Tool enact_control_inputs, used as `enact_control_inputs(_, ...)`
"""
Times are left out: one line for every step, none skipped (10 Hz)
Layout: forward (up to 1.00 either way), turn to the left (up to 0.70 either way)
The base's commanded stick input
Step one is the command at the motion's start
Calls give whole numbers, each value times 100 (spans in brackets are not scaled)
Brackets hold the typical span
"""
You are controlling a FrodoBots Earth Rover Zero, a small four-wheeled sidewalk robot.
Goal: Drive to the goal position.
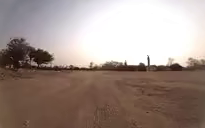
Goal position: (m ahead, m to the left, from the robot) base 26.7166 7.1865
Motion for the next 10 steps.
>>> enact_control_inputs(70, 0)
enact_control_inputs(70, 0)
enact_control_inputs(70, 0)
enact_control_inputs(70, 0)
enact_control_inputs(70, 0)
enact_control_inputs(70, 0)
enact_control_inputs(70, 0)
enact_control_inputs(70, 0)
enact_control_inputs(70, 0)
enact_control_inputs(70, 0)
